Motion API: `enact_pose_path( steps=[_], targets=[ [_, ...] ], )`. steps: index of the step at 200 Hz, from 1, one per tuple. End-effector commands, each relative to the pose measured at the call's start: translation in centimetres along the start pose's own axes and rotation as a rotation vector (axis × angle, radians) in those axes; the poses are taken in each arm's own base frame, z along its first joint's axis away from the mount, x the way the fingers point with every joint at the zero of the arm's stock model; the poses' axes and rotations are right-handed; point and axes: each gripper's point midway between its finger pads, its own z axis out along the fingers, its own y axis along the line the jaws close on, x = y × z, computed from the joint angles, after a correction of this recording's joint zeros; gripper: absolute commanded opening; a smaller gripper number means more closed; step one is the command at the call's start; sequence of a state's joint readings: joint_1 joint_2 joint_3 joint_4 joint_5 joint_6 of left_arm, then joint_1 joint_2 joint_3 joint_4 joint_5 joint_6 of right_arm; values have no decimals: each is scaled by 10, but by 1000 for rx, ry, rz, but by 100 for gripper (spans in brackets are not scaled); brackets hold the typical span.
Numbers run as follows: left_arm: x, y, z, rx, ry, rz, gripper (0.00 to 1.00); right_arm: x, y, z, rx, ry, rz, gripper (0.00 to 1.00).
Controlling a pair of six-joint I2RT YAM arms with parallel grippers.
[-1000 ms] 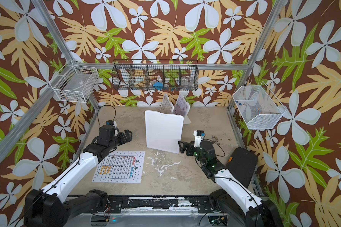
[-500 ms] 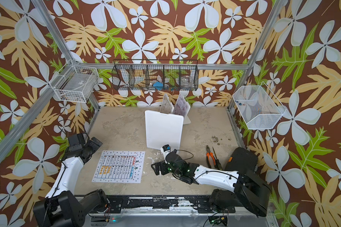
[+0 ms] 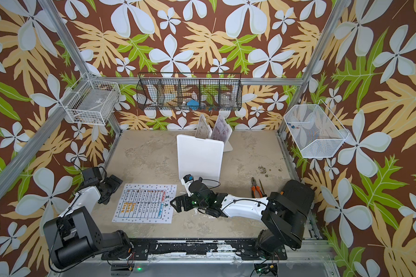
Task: Insert the menus into the narrow rack
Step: Pick up the menu from the center of the board.
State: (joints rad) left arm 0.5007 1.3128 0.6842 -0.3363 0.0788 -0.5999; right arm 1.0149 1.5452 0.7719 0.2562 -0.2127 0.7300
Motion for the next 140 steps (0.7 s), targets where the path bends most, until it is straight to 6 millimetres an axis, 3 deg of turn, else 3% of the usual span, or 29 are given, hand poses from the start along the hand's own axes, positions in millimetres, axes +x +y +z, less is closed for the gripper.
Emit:
enact_pose_path(
  steps=[1,140],
  targets=[
    [3,-1,7,17,22,-32,91,-1,4,1,-18,-1,10,100],
    [42,20,22,-21,142,-110,90,3,-4,2,12,11,18,100]
  ],
)
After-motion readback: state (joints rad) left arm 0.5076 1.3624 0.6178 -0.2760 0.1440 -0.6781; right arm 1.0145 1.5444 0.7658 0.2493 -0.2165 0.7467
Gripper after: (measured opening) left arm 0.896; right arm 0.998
